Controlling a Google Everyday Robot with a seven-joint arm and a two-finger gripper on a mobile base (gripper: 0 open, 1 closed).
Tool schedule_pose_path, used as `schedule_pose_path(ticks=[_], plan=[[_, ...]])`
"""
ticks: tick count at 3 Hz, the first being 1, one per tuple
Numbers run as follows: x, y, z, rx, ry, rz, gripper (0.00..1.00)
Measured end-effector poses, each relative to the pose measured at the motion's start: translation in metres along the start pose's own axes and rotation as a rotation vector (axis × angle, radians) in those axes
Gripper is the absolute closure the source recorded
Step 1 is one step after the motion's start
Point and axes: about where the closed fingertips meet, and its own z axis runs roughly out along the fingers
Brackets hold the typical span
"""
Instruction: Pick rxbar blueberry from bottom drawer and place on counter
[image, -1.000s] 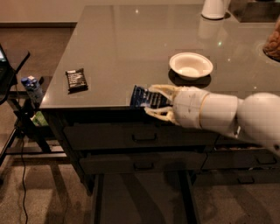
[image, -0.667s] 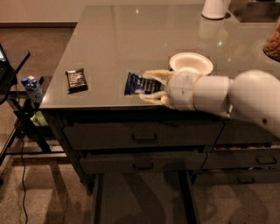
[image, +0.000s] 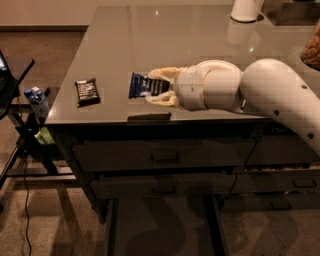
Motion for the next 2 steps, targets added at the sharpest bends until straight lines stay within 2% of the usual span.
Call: schedule_pose_path(ticks=[2], plan=[[0.0104, -0.0124, 0.0095, -0.037, -0.019, 0.036, 1.00]])
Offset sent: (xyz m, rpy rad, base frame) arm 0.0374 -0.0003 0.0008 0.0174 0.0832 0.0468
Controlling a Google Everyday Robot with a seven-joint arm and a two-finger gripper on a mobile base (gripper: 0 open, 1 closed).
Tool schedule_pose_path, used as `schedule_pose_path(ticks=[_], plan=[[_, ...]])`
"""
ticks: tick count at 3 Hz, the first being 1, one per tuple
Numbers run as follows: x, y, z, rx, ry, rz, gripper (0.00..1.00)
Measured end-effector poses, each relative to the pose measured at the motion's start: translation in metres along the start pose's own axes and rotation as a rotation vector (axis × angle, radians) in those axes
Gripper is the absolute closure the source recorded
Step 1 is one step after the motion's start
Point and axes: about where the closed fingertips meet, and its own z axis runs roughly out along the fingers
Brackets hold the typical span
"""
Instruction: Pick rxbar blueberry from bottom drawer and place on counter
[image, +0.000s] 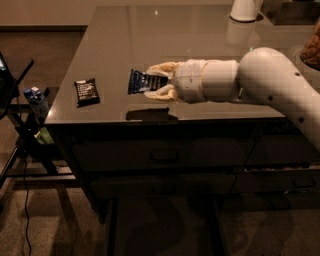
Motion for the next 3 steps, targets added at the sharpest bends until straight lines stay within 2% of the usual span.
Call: schedule_pose_path(ticks=[2, 3], plan=[[0.015, -0.007, 0.015, -0.085, 0.022, 0.027, 1.00], [0.025, -0.004, 0.024, -0.148, 0.035, 0.045, 1.00]])
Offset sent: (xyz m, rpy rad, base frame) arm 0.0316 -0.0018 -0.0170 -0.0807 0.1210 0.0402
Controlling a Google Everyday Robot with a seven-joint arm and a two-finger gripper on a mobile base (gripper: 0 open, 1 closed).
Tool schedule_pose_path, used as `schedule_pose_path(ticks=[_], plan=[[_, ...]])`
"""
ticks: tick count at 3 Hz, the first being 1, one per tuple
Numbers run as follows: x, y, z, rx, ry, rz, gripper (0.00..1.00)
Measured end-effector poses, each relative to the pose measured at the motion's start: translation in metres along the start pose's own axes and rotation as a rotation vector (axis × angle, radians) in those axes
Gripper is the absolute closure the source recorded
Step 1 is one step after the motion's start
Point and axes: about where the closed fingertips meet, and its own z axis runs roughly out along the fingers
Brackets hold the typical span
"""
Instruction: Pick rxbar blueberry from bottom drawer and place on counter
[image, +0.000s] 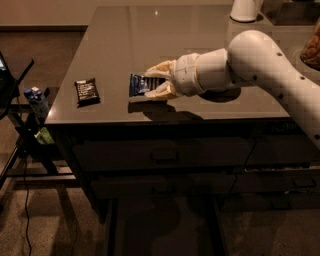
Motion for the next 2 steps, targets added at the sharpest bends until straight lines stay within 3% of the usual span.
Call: schedule_pose_path(ticks=[2], plan=[[0.008, -0.001, 0.022, -0.105, -0.005, 0.023, 1.00]])
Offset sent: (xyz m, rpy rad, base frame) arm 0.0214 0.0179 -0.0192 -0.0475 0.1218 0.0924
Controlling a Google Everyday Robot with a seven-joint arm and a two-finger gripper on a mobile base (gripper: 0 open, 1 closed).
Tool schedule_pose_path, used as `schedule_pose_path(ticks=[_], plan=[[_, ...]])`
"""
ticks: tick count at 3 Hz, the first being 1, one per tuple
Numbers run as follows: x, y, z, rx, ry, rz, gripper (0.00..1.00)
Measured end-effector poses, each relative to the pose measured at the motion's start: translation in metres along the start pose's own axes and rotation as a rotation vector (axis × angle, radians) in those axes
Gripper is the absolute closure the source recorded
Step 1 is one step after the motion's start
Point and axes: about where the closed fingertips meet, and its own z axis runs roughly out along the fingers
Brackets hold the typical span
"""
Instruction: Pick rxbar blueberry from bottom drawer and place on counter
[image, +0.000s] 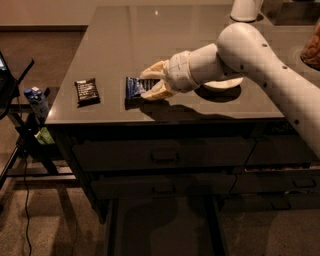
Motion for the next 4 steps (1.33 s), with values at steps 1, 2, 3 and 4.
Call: schedule_pose_path(ticks=[1, 2, 3, 4], plan=[[-0.003, -0.003, 0.011, -0.039, -0.016, 0.003, 1.00], [-0.005, -0.002, 0.021, -0.076, -0.023, 0.007, 1.00], [-0.006, -0.002, 0.029, -0.097, -0.022, 0.014, 1.00], [-0.006, -0.002, 0.029, -0.097, -0.022, 0.014, 0.81]])
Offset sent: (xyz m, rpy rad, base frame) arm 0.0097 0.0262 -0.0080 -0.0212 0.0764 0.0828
